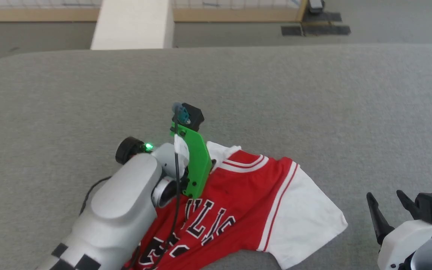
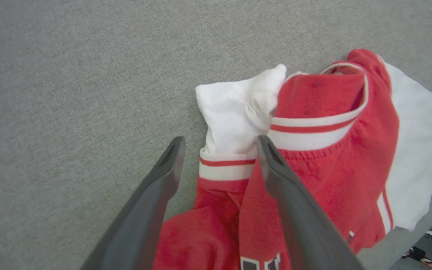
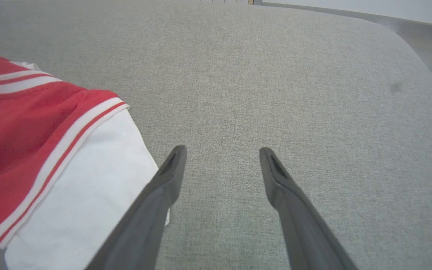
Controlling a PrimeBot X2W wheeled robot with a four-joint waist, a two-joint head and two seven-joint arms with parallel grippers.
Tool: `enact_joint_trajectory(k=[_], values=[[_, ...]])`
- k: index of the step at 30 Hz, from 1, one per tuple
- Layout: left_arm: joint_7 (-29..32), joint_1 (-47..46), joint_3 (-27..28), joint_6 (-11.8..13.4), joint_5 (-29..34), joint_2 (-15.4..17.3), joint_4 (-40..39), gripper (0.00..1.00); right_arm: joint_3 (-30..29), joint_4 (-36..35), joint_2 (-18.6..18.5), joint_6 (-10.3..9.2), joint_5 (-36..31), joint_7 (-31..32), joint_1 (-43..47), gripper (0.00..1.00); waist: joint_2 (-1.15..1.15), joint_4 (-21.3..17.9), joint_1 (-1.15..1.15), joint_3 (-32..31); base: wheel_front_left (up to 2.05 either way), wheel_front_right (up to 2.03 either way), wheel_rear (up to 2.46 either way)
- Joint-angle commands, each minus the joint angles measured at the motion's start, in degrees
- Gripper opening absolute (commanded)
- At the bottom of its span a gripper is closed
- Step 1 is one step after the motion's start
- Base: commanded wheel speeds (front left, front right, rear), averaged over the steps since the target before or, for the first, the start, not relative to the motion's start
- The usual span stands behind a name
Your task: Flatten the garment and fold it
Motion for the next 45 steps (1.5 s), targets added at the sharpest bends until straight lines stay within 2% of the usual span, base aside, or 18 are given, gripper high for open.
enact_joint_trajectory(k=[1, 7, 8, 9, 11, 15, 19, 25, 30, 31, 35, 38, 40, 45], values=[[0.3, -1.7, -0.3, -0.8, -0.1, -0.5, 1.8, 1.0, 0.2, 0.0, -0.1, -0.1, 0.4, -0.6, -1.1, 1.0, 0.0, -3.4, 0.0, 3.6, 0.0, 0.0, 0.0], [2.5, -4.3, -2.9, -4.1, -1.0, -2.6, 10.1, 1.0, 0.2, 0.6, -0.1, -0.1, 0.6, -1.4, -1.9, 1.0, 0.0, -4.3, 0.0, 5.3, 0.0, 0.0, 0.0], [2.9, -4.2, -3.2, -4.5, -1.6, -2.9, 11.2, 0.4, 0.1, 0.6, -0.1, -0.1, 0.6, -1.5, -1.9, 1.0, 0.0, -4.2, 0.0, 5.5, 0.0, 0.0, 0.0], [2.8, -4.2, -3.4, -4.8, -2.0, -3.1, 11.8, 0.0, 0.0, 0.7, 0.0, -0.1, 0.6, -1.6, -2.0, 1.0, 0.0, -4.1, 0.0, 5.7, 0.0, 0.0, 0.0], [1.0, -4.3, -3.2, -5.1, -2.5, -3.4, 12.8, 0.0, -0.3, 0.8, 0.1, -0.1, 0.6, -1.7, -2.1, 1.0, 0.0, -3.7, 0.0, 5.9, 0.0, 0.0, 0.0], [-7.1, -5.2, -0.8, -5.1, -2.5, -2.8, 14.2, 0.0, -0.7, 0.9, 0.1, -0.1, 0.4, -1.6, -2.2, 1.0, 0.0, -2.2, 0.0, 5.4, 0.0, 0.0, 0.0], [-17.5, -5.8, 3.4, -3.2, -2.7, -1.1, 14.8, 0.0, -1.1, 0.9, 0.0, -0.1, 0.2, -1.4, -1.7, 1.0, 0.0, 0.0, 0.0, 3.2, 0.0, 0.0, 0.0], [-30.0, -4.8, 11.1, 1.7, -4.5, 2.4, 15.8, 0.0, -0.6, 0.4, -0.2, -0.1, 0.1, -0.5, -1.0, 1.0, 0.0, 3.3, 0.0, 0.5, 0.0, 0.0, 0.0], [-36.9, -0.7, 15.9, 6.9, -5.8, 5.2, 18.1, 0.02, 0.4, 0.1, -0.1, -0.1, 0.2, 0.1, -0.7, 1.0, 0.0, 5.0, 0.0, -0.1, 0.0, 0.0, 0.0], [-38.4, 0.4, 16.5, 7.2, -6.0, 5.5, 18.4, 0.98, 0.5, 0.1, -0.1, -0.1, 0.2, 0.2, -0.7, 1.0, 0.0, 5.3, 0.0, 0.0, 0.0, 0.0, 0.0], [-45.0, 3.3, 17.5, 6.9, -6.0, 5.3, 17.6, 1.0, 1.3, 0.3, -0.4, -0.1, 0.5, 1.1, -0.4, 1.0, 0.0, 6.1, 0.0, -0.4, 0.0, 0.0, 0.0], [-50.2, 5.6, 18.7, 5.5, -5.4, 5.9, 14.7, 1.0, 2.2, 0.0, -1.0, -0.1, 1.3, 2.7, -0.7, 1.0, 0.0, 6.6, 0.0, -1.4, 0.0, 0.0, 0.0], [-51.4, 7.2, 19.2, 4.8, -3.0, 6.9, 10.8, 1.0, 2.5, -0.3, -1.4, -0.1, 2.5, 4.6, -0.8, 1.0, 0.0, 7.1, 0.0, -2.2, 0.0, 0.0, 0.0], [-51.6, 15.9, 25.3, 6.9, 8.9, 8.1, -8.4, 1.0, 2.9, 1.2, -3.4, -0.1, 2.8, 13.0, -1.5, 1.0, 0.0, 8.9, 0.0, -3.5, 0.0, 0.0, 0.0]])
